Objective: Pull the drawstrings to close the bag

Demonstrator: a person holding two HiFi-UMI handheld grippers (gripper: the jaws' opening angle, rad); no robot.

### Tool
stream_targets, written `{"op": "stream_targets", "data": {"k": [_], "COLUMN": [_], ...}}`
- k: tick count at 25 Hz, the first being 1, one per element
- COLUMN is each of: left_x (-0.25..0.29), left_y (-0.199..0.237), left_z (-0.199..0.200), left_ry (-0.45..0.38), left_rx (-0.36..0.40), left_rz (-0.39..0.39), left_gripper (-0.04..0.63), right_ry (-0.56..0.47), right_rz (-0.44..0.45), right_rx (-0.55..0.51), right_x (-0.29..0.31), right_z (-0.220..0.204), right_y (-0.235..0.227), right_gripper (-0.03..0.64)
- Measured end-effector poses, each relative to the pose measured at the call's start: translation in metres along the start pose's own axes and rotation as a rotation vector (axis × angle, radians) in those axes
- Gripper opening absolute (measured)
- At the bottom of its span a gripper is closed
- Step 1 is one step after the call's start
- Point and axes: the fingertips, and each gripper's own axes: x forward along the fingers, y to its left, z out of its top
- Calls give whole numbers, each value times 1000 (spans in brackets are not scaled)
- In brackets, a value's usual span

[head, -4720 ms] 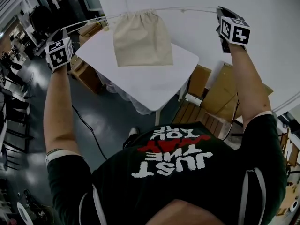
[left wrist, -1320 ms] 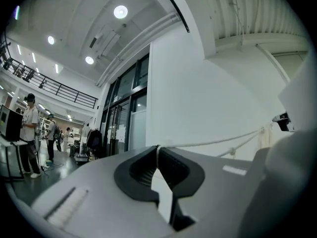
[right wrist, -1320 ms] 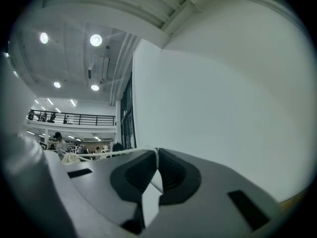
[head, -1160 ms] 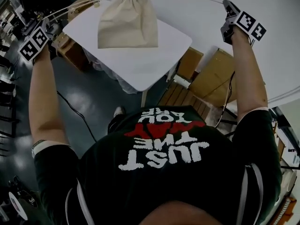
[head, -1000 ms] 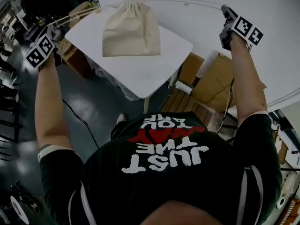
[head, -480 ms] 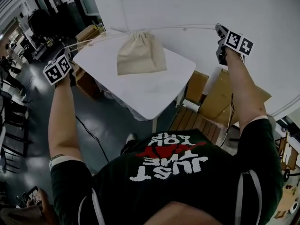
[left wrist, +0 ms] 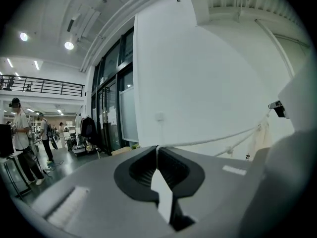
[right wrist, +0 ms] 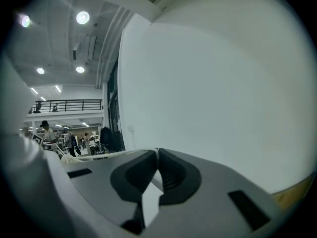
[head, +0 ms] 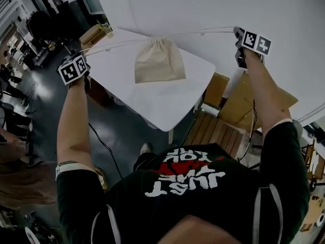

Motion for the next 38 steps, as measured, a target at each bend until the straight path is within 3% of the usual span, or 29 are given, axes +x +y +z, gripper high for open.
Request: {"op": "stream_targets", "data": {"k": [6, 17, 38], "left_x": [39, 54, -58], "left_y": [-15, -36, -57], "left_z": [-5, -89, -185], "left_ry": [15, 137, 201], "left_rx": [26, 4, -170], "left_rz": [-45, -95, -147], "left_gripper": [9, 9, 9], "right_ry": [6, 119, 222], "right_rz": [-21, 14, 93], "right_rx": [22, 98, 228], "right_x": [23, 31, -50], "right_z": [-9, -81, -163], "right_y": [-15, -11, -11], "right_gripper": [11, 11, 12]}}
